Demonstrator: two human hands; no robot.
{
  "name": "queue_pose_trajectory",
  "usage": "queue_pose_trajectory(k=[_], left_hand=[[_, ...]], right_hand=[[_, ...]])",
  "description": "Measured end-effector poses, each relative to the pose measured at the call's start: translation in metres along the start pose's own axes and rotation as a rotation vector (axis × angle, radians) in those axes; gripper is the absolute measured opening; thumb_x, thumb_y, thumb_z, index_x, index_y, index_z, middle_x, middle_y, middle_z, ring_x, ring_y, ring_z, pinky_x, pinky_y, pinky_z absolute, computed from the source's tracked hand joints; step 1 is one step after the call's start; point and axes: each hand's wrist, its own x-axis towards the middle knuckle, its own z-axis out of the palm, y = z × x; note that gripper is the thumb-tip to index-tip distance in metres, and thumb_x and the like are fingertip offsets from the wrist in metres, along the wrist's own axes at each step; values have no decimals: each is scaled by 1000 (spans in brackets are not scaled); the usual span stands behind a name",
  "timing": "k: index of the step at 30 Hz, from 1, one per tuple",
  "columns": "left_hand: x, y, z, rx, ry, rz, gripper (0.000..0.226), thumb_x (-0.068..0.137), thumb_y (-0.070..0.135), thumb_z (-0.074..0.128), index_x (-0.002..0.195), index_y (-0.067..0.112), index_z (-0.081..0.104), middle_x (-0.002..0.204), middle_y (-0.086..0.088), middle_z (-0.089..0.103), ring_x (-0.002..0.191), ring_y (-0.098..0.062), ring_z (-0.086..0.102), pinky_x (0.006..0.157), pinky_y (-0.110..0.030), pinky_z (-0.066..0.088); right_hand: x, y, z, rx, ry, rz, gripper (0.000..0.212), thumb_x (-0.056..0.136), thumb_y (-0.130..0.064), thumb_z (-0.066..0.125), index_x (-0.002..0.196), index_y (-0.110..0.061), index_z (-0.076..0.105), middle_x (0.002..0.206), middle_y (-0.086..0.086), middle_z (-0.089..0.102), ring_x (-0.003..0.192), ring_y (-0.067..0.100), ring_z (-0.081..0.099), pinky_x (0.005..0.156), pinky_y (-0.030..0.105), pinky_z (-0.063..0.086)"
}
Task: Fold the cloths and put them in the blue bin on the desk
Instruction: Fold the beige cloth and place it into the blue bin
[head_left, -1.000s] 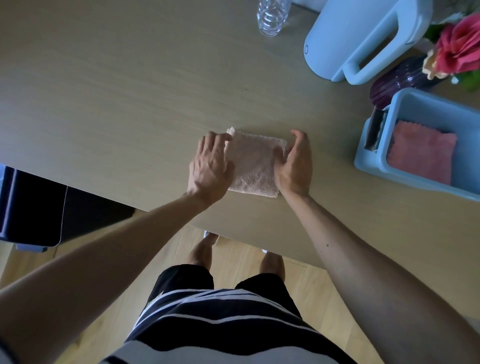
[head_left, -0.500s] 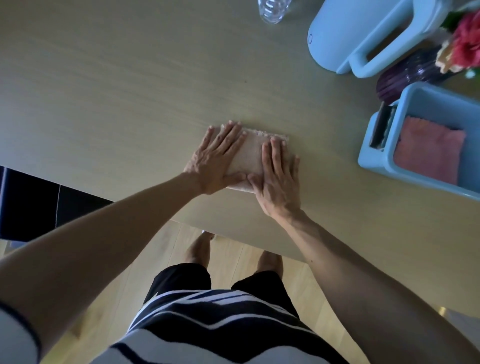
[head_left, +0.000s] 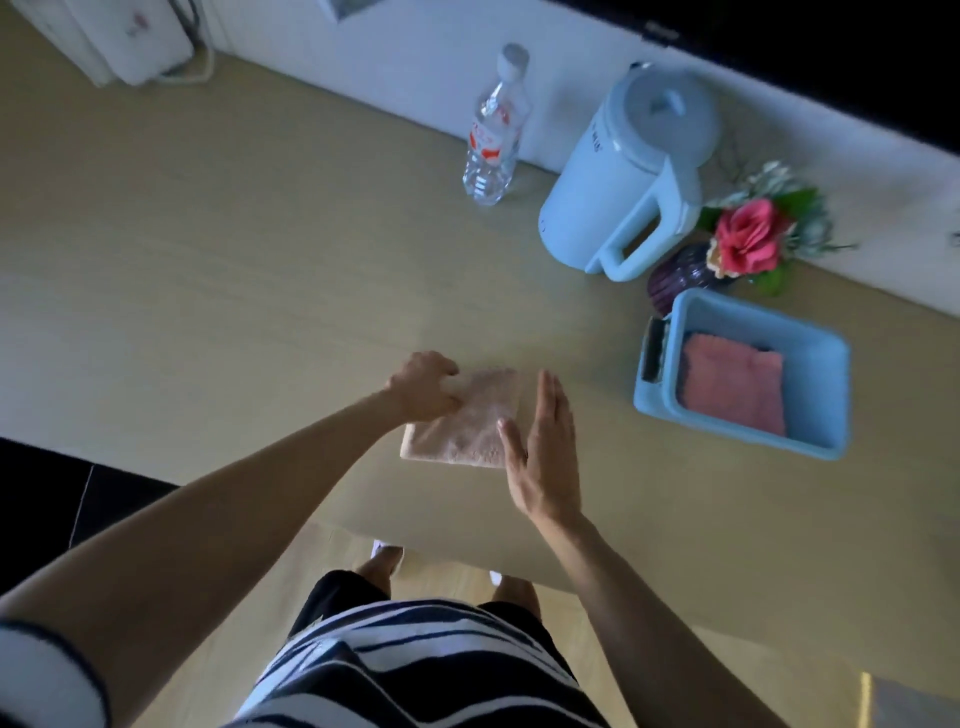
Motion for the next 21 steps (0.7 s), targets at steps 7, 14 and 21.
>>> queue_pose_trajectory(k=[7,14,21], left_hand=[[-37,43,-44,-540,45,71,26,67,20,74,83,3,64,68,3,52,60,-7,43,55,-25,37],[-69,134,-62,-1080,140,295,57,66,13,81,114,2,52,90,-3,62,80,-15,61,67,-28,51],[-69,210,-38,-1121,182,306,80,59,32,82,130,22,48,97,-2,74,83,-14,66,69,-26,56]], right_hand=[[-7,-5,-61,392,188,53,74,96,-46,52,156,-14,22,150,9,43,138,16,43,112,13,27],[8,-16,-151,1138,32,290,74,92,-18,67,152,-38,28,132,-17,63,120,7,62,101,35,49],[4,37,-220,1181,191,304,97,80,5,70,153,-42,28,96,-3,75,88,9,69,81,43,52]])
